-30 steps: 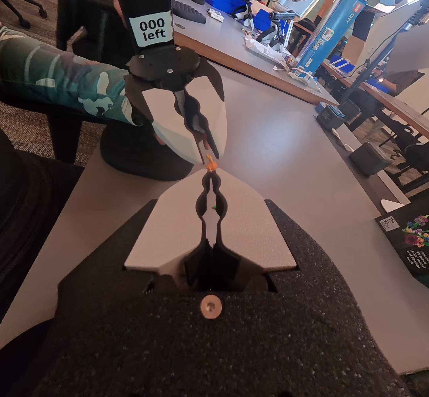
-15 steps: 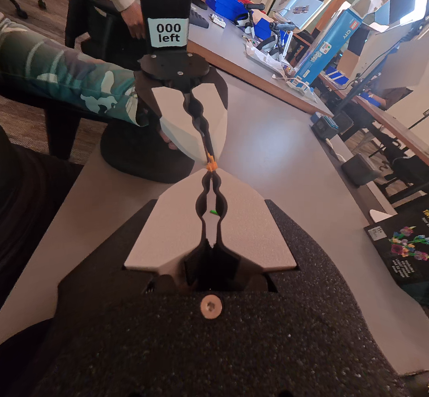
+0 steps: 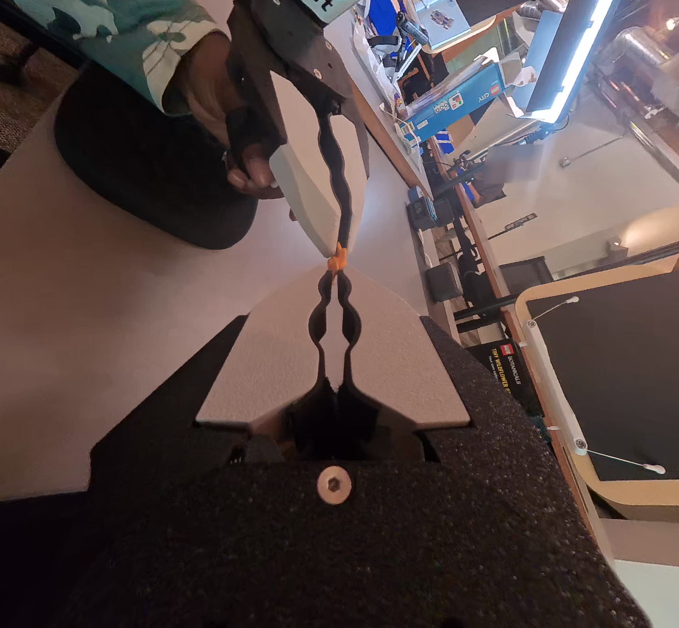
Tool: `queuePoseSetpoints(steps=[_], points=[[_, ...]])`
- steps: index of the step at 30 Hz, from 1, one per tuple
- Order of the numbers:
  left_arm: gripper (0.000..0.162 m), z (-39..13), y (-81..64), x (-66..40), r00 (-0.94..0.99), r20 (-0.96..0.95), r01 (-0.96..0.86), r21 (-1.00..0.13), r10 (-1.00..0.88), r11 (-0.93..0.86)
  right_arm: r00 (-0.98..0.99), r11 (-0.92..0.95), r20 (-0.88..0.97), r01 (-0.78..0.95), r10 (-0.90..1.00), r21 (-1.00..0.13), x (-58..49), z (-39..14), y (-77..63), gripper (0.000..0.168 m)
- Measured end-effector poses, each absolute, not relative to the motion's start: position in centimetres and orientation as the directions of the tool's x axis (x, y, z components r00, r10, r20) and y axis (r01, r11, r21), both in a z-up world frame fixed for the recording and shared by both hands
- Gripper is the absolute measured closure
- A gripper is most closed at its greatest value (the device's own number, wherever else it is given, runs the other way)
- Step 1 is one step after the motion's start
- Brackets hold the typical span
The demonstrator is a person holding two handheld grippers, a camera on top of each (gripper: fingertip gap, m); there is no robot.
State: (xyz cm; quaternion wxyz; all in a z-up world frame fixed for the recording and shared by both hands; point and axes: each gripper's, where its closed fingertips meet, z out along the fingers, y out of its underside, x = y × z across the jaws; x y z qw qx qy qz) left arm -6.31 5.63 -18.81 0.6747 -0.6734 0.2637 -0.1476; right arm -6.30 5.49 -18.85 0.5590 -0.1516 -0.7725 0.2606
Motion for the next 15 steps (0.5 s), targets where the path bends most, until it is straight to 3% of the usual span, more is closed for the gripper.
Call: queuePoseSetpoints(steps=[12,15], points=[[0.16,-19.2,6.0,-6.7,0.837,-0.118,-0.14,-0.99,-0.534,0.0,-0.35,0.796,0.759,-0.06,0.549,-0.603,-6.4,-19.3,5.6,0.166],[0.16,-18.1,6.0,-8.0,0.853,-0.014,-0.01,-1.0,-0.522,0.011,-0.454,0.792,0.737,-0.105,0.501,-0.602,-6.2,-20.8,3.4,0.167]])
